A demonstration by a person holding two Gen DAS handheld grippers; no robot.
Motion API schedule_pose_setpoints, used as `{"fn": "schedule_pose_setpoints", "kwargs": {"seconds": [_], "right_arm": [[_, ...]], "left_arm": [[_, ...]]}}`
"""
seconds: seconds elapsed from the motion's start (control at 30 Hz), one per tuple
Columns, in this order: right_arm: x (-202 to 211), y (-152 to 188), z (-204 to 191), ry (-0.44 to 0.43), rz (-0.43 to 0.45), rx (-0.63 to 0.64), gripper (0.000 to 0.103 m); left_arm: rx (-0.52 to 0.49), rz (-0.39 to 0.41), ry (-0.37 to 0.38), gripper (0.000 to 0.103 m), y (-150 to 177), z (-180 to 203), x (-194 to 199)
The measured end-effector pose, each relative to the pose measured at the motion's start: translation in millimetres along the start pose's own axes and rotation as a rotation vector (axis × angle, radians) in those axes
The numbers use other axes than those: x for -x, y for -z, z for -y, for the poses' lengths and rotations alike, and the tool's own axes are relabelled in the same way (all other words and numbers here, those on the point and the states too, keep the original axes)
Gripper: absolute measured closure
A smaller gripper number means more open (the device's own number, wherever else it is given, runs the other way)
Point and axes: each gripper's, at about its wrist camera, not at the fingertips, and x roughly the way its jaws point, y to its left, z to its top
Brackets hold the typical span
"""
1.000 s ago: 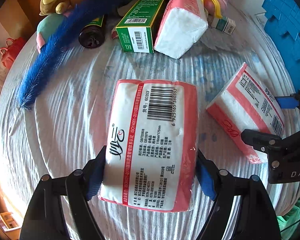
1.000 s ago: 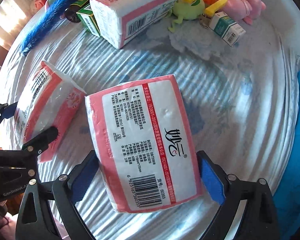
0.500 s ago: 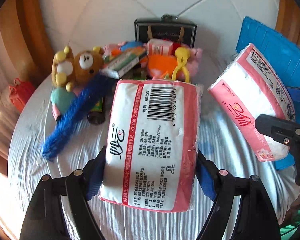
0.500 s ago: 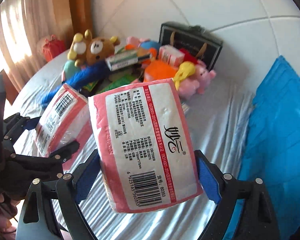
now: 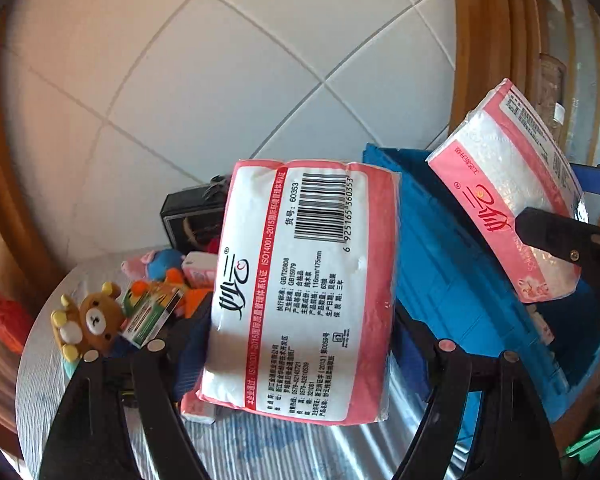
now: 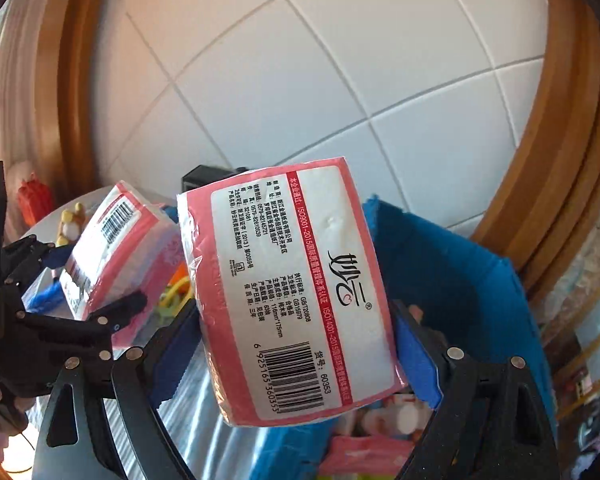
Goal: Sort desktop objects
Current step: 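Lift both tissue packs and carry them over the blue crate, then open both grippers to drop the tissue packs into the crate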
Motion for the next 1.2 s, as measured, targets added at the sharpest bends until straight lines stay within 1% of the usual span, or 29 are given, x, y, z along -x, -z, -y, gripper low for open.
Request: {"fn": "schedule_pose_setpoints", "kwargs": {"seconds": [0.1,0.2,0.33,0.43,0.53,0.6,0.73,0.83,1.0,1.2], "right_arm": [[8,-7,49,0.070,0.002,-0.037,0.013],[11,-12,98,0.146,-0.002,-0.073,0.013],[-1,-15,157,0.226,-0.033,-0.119,0.013],[-21,-14,198,0.266,-0.072,-0.153,0.013],[-46,-8,231,0.281,-0.117,-0.176,0.013],[-68,-6,249,0.276,-0.145,-0.194,0.013],[-100,7,275,0.256,-0.175,-0.254,0.013],[-124,15,288,0.234,-0.198,-0.289,0.013],[-157,26,294,0.228,-0.256,-0.279,0.013],[-172,31,291,0.224,-0.288,-0.266,0.013]], "left_arm": [[-0.030,0.011,0.044,0.024,-37,36,-7],[-0.059,0.007,0.103,0.024,-72,75,-22],[-0.090,-0.019,0.143,0.024,-111,128,-52],[-0.122,-0.071,0.165,0.024,-130,171,-85],[-0.140,-0.133,0.180,0.024,-140,207,-122],[-0.139,-0.171,0.187,0.024,-145,224,-147],[-0.135,-0.235,0.179,0.024,-143,246,-188],[-0.168,-0.262,0.150,0.023,-139,257,-208],[-0.182,-0.285,0.117,0.023,-140,264,-230],[-0.175,-0.329,0.095,0.022,-136,267,-248]]}}
